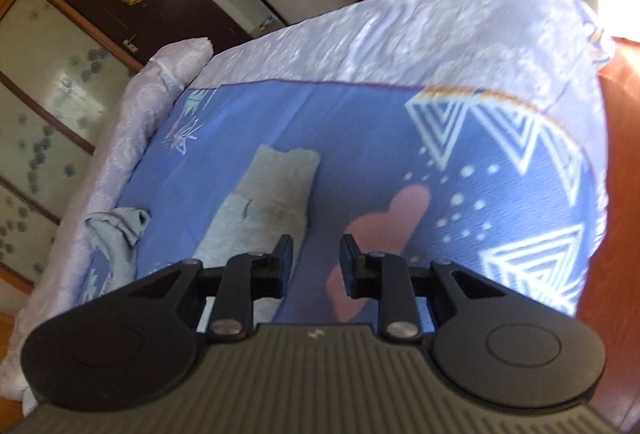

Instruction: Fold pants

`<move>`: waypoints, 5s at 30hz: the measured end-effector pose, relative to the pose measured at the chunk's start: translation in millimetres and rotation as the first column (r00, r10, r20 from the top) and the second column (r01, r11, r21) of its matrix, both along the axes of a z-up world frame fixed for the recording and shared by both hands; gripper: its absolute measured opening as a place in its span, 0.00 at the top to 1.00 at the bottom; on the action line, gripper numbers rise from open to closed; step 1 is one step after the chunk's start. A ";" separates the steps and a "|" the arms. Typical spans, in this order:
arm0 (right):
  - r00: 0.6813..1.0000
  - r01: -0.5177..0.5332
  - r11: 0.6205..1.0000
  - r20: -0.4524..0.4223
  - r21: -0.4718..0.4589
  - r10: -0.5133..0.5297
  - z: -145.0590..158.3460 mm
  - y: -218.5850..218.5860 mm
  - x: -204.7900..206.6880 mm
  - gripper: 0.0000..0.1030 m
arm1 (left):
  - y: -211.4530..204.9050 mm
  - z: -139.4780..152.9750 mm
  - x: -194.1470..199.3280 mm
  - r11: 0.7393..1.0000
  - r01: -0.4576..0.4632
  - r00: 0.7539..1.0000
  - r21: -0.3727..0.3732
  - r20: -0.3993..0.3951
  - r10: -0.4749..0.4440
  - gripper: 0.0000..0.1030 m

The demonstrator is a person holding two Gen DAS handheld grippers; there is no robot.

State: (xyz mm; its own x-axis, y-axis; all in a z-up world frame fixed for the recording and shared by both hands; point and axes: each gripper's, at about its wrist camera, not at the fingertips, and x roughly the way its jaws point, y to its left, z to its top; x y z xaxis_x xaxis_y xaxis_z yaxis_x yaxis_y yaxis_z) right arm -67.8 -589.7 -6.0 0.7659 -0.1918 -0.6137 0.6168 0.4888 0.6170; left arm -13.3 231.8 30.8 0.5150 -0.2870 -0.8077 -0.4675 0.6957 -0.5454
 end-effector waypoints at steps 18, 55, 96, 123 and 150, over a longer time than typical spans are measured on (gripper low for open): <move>0.979 0.001 1.000 0.201 0.026 -0.007 118.2 -26.9 109.8 0.95 | -6.3 126.4 79.5 0.999 0.033 0.966 0.038 0.256 -0.042 0.89; 0.965 -0.204 0.963 0.129 -0.176 0.228 94.6 46.0 77.8 0.69 | -73.7 45.7 94.7 0.946 0.160 0.952 0.282 0.211 -0.224 0.65; 0.801 -0.533 0.617 -0.110 -0.579 0.588 98.0 160.6 311.5 0.47 | -170.1 -50.0 161.9 0.753 0.166 0.893 0.636 0.228 -0.389 0.47; 0.827 -0.537 0.492 -0.313 -0.685 0.467 99.6 121.5 312.6 0.92 | -172.3 -51.6 162.5 0.756 0.176 0.885 0.631 0.235 -0.402 0.40; 0.966 -0.247 0.799 -0.208 -0.548 0.155 14.1 59.1 339.4 0.96 | -175.3 -53.1 164.3 0.743 0.189 0.880 0.642 0.225 -0.418 0.34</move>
